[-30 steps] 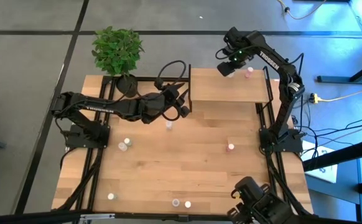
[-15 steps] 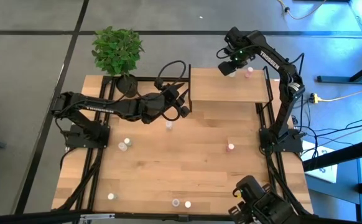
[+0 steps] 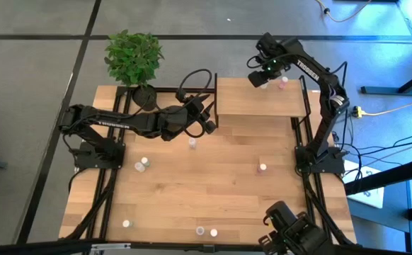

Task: Pick and place medicine bottles onto shelf by color
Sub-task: Put the top right white pill bottle on the shelf

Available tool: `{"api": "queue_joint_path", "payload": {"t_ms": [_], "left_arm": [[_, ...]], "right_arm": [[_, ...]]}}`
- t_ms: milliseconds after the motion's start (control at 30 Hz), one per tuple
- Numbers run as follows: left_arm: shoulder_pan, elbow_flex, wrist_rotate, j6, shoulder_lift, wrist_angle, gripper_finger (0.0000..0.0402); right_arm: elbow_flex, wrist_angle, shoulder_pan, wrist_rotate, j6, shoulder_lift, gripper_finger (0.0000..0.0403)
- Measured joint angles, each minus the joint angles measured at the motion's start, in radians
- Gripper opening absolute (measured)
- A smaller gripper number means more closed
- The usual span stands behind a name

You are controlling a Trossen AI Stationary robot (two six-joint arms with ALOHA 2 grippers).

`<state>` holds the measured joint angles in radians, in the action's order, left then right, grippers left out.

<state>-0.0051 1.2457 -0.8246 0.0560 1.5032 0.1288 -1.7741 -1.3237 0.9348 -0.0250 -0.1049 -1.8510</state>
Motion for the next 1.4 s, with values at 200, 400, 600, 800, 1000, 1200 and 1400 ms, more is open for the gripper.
{"api": "queue_joint_path", "payload": {"t_ms": [200, 400, 600, 800, 1000, 1200, 1400], "left_arm": [[0.000, 0.000, 0.003, 0.001, 0.000, 0.000, 0.0124], [0.000, 0.000, 0.003, 0.001, 0.000, 0.003, 0.0124], [0.000, 0.000, 0.003, 0.001, 0.000, 0.007, 0.0124], [0.000, 0.000, 0.003, 0.001, 0.000, 0.007, 0.0124], [0.000, 0.000, 0.003, 0.001, 0.000, 0.007, 0.0124], [0.000, 0.000, 0.003, 0.001, 0.000, 0.007, 0.0124], [0.000, 0.000, 0.003, 0.001, 0.000, 0.007, 0.0124]], "right_arm": [[-0.016, -0.005, 0.000, 0.000, -0.021, -0.007, 0.0154], [-0.064, 0.006, 0.000, 0.000, -0.017, -0.015, 0.0154], [-0.066, 0.028, 0.000, 0.000, -0.015, -0.016, 0.0158], [-0.066, 0.030, 0.000, -0.001, -0.014, -0.016, 0.0190], [-0.066, 0.031, 0.000, -0.001, -0.021, -0.016, 0.0221], [-0.066, 0.023, 0.000, -0.001, -0.021, -0.015, 0.0228], [-0.066, 0.020, 0.000, -0.001, -0.017, -0.013, 0.0228]]}}
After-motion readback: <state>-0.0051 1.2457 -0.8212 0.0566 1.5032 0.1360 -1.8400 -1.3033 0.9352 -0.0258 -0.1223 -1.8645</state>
